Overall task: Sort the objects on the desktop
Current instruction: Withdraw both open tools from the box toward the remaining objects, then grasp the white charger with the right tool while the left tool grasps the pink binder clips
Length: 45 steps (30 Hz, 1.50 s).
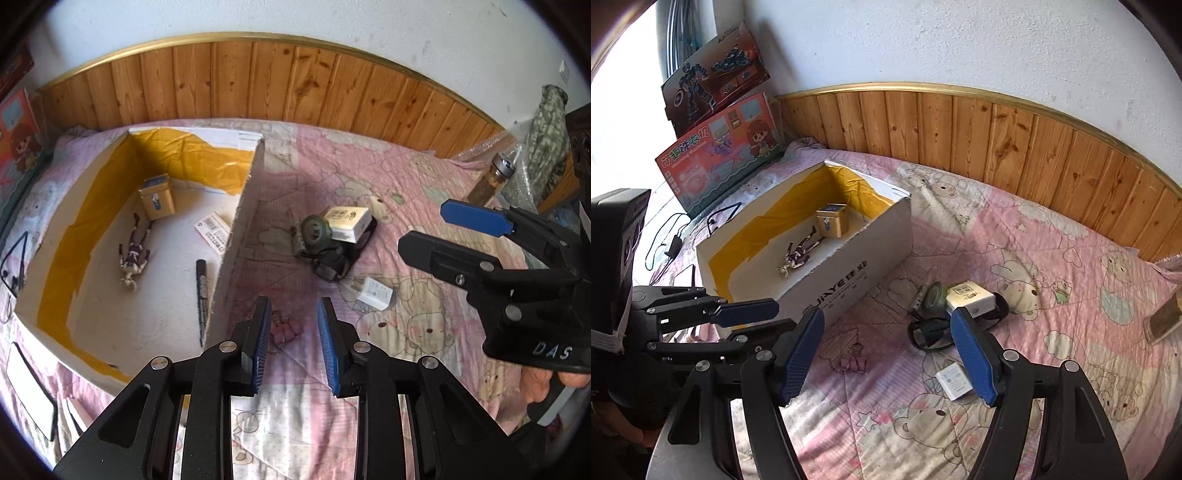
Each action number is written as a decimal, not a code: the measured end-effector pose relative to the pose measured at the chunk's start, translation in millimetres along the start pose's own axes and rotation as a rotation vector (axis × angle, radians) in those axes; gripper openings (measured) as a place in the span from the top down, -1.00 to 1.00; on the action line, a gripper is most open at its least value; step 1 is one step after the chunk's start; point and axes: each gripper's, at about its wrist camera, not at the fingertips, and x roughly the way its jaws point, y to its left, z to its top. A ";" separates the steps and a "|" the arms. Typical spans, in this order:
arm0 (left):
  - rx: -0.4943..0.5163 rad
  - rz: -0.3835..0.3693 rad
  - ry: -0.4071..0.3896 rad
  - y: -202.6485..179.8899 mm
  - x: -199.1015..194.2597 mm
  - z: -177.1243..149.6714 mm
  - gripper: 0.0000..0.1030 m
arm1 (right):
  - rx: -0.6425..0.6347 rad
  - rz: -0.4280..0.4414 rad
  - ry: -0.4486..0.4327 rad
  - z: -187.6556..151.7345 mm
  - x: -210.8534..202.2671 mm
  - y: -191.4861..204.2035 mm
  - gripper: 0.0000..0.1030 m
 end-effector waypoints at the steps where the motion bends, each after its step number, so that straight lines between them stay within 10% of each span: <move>1: -0.004 -0.011 0.020 -1.7 6.9 -1.3 0.41 | 0.012 -0.011 0.008 -1.2 3.2 -7.6 -0.41; 22: -0.062 0.072 0.262 9.4 130.5 -33.3 0.15 | -0.078 -0.164 0.323 -88.2 119.6 -68.0 -0.41; 30: -0.100 0.065 0.211 12.5 133.7 -35.9 -0.02 | -0.079 -0.146 0.323 -92.6 137.4 -74.7 -0.36; 39: -0.018 0.123 0.145 -0.5 132.1 -45.9 0.12 | -0.031 -0.106 0.313 -91.2 134.0 -65.7 0.32; 45: -0.022 0.143 0.116 -1.6 130.4 -50.7 -0.04 | 0.014 -0.113 0.303 -93.0 131.4 -69.3 -0.03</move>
